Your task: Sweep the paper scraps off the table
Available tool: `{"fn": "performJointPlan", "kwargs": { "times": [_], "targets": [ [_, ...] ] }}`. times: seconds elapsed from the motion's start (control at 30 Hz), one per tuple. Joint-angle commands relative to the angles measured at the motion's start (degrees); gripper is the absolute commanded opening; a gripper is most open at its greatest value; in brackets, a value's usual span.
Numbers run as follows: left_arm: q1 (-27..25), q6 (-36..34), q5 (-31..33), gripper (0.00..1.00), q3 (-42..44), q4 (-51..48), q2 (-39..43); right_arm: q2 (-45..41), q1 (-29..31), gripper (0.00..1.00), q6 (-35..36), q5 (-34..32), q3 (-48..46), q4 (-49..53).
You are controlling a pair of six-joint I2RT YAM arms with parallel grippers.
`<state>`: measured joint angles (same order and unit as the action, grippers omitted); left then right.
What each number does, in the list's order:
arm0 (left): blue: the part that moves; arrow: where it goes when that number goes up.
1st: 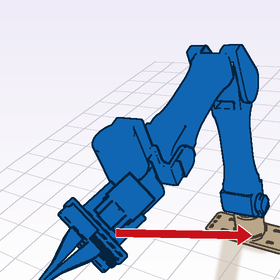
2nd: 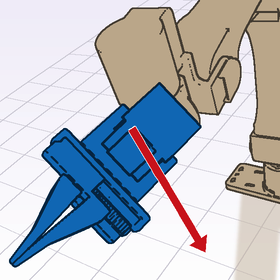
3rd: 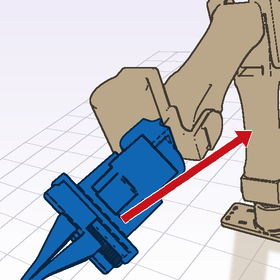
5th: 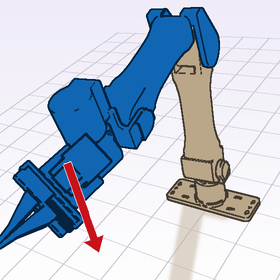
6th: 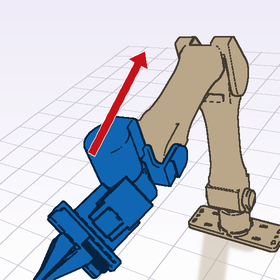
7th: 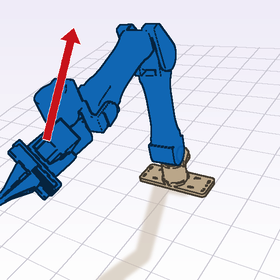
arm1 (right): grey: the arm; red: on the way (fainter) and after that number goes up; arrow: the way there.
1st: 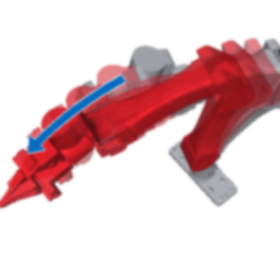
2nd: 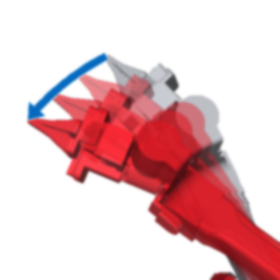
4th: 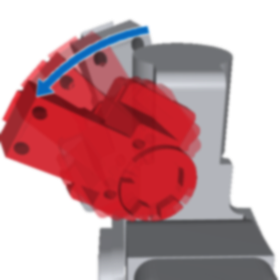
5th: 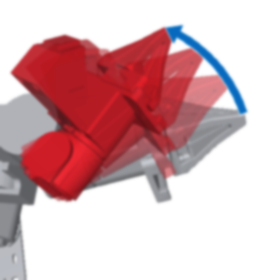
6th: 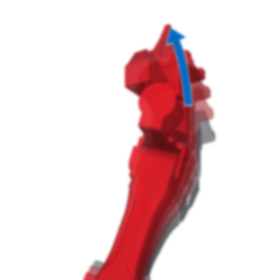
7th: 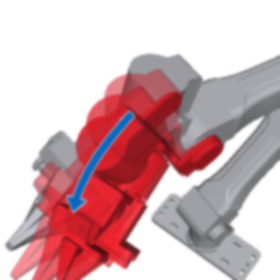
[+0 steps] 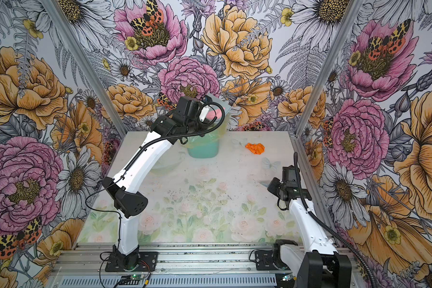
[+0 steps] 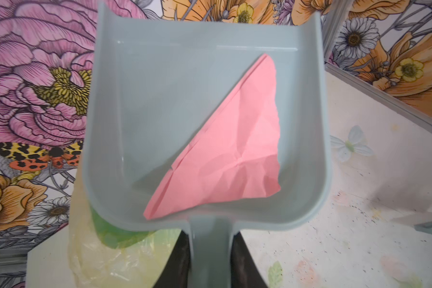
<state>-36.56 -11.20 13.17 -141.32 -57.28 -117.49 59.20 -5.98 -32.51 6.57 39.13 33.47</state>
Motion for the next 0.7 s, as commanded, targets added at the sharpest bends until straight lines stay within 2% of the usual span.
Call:
{"fn": "performJointPlan", "kwargs": {
  "times": [0.0, 0.3, 0.67],
  "targets": [
    [0.7, -2.8, 4.5, 0.00, -2.9, -0.2, -2.2, -1.3, -0.3, 0.00, -1.1, 0.1, -0.2, -1.6],
    [2.0, -4.3, 3.7, 0.00, -7.2, -0.2, -5.0, 0.4, -0.3, 0.00, -1.7, -0.8, 0.6, -1.7],
    [2.5, -4.3, 4.1, 0.00, -6.3, -0.2, -4.6, 1.6, -0.2, 0.00, -1.4, -0.7, 0.9, -1.7]
  ]
}}
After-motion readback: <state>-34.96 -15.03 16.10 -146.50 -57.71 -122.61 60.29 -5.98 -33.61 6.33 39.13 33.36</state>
